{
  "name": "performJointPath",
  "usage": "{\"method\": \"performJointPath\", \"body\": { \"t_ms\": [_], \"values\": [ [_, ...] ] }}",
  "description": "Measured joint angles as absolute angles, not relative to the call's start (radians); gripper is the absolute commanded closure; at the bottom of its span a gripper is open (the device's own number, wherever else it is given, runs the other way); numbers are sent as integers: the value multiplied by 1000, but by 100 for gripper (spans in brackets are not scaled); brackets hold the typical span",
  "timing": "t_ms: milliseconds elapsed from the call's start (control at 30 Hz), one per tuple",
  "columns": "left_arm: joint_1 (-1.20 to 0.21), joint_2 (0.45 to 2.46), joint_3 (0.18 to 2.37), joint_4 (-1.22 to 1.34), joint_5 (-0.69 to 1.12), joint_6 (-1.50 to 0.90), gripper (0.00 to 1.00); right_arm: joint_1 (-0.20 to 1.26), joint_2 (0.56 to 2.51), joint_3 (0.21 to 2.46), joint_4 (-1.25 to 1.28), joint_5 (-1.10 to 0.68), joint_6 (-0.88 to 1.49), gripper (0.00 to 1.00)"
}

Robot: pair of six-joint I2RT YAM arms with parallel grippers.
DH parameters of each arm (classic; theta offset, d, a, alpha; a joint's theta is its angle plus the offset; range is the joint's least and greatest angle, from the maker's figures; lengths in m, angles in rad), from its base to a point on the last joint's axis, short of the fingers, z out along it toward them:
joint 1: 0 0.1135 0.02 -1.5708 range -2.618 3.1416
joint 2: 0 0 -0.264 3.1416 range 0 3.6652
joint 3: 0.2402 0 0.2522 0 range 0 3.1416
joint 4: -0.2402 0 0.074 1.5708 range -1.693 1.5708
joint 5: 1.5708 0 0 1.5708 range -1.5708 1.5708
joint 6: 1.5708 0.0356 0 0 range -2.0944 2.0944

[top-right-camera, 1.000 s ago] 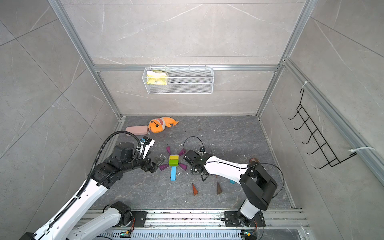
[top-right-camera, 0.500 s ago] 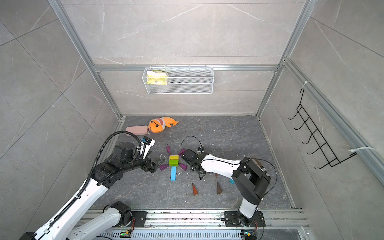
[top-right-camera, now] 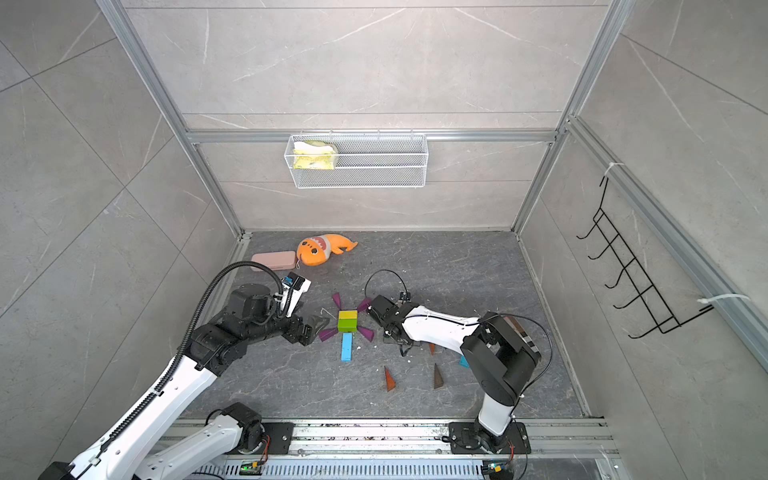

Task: Assemble a small pinwheel with building blocks
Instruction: Assemble the building block at the center of the board.

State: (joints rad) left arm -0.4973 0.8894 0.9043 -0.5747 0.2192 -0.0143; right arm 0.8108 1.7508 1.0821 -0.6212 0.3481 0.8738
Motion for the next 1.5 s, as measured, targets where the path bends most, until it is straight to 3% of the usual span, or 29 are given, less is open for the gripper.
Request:
{"method": "performJointPath", "body": {
  "t_ms": [100, 267, 867, 1500],
  "values": [
    [-497, 891, 904, -575, 219, -14, 0, 804, 1762, 1085, -608, 348, 865, 39],
    [-497, 891, 904, -575, 219, -14, 0, 802, 1762, 1086, -596, 344, 855, 45],
    [-496, 910, 904, -575, 218, -11, 0, 684, 1694, 1013, -526, 239, 558, 47],
    [-488, 916, 904, -575, 216, -7, 0, 643, 1694, 1015, -532, 235, 542, 47]
  ]
}}
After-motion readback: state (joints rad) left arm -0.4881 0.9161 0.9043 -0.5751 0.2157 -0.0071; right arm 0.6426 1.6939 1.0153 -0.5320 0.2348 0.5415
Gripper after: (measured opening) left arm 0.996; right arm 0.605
